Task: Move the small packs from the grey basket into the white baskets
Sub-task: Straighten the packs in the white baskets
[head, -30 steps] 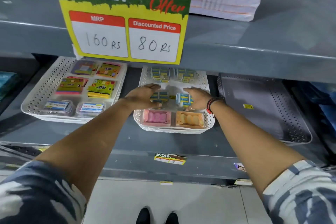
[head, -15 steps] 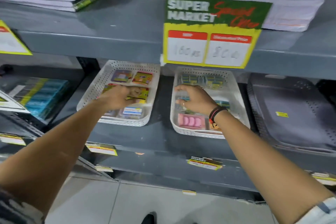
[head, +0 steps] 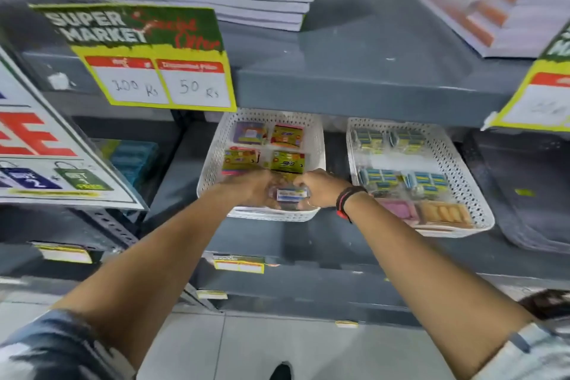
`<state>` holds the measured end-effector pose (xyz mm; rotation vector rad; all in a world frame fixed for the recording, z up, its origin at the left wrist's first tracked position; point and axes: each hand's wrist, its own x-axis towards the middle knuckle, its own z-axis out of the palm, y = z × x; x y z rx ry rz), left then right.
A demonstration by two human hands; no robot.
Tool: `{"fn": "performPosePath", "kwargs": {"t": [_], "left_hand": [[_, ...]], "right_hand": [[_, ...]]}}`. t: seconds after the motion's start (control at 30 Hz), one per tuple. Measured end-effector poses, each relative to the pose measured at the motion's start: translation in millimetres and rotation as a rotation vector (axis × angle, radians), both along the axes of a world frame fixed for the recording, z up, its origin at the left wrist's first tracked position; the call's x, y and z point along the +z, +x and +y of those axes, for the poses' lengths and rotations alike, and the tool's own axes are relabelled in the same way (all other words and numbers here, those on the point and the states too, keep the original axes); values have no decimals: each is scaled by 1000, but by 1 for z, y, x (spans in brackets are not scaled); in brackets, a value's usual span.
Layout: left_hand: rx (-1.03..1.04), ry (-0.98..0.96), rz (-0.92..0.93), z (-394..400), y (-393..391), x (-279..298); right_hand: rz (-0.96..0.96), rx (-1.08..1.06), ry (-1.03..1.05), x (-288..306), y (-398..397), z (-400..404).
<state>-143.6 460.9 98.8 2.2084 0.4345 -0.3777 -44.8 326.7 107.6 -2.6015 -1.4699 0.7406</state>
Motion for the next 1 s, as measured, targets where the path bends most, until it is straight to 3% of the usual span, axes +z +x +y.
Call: {"fn": "performPosePath", "kwargs": {"t": [0.23,0.33,0.43,0.53,0.7,1.0], "left_hand": [[-115,210,134,13,-9,-3],[-110,69,89,17,1,-6],[19,133,-16,22,12,-8],[157,97,-143,23,24,-4],[354,-20,-55,32,41,-18],[437,-232,-27,32,47,-20]], "right_hand": [[37,-55,-11,-7,3,9],[21,-92,44,-9,7,11],[12,-198,194,-7,15,21],[177,-448,299,-7,23,33],[490,-751,334,-18,31,49],[517,-873,347,-38,27,65]]}}
